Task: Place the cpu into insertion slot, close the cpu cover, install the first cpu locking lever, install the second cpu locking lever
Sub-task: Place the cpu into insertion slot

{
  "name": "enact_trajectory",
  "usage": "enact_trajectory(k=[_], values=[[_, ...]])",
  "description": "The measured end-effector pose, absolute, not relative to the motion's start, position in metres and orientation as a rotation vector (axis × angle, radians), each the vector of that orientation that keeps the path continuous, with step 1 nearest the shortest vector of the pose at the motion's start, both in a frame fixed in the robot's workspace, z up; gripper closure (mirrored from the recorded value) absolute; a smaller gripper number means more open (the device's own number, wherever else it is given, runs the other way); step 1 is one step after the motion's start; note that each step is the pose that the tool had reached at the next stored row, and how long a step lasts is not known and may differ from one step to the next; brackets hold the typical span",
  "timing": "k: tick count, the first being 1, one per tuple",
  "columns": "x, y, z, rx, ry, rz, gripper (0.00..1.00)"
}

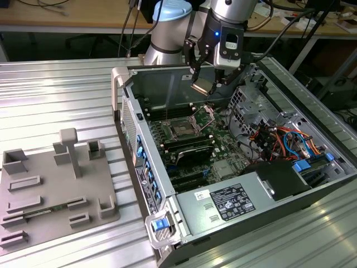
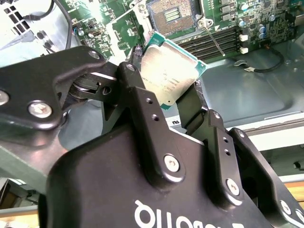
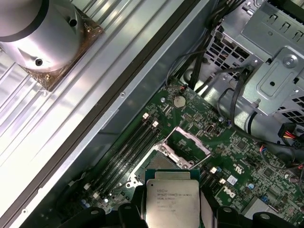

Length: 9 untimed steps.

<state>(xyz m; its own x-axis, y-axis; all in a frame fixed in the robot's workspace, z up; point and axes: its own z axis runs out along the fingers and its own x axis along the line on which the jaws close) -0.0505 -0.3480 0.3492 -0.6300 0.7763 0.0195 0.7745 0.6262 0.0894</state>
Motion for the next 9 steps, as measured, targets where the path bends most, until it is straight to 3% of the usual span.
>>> enact_trajectory(k=[9], values=[[-0.0506, -0.3480, 0.3458, 1.472, 2.742, 0.134, 0.45]])
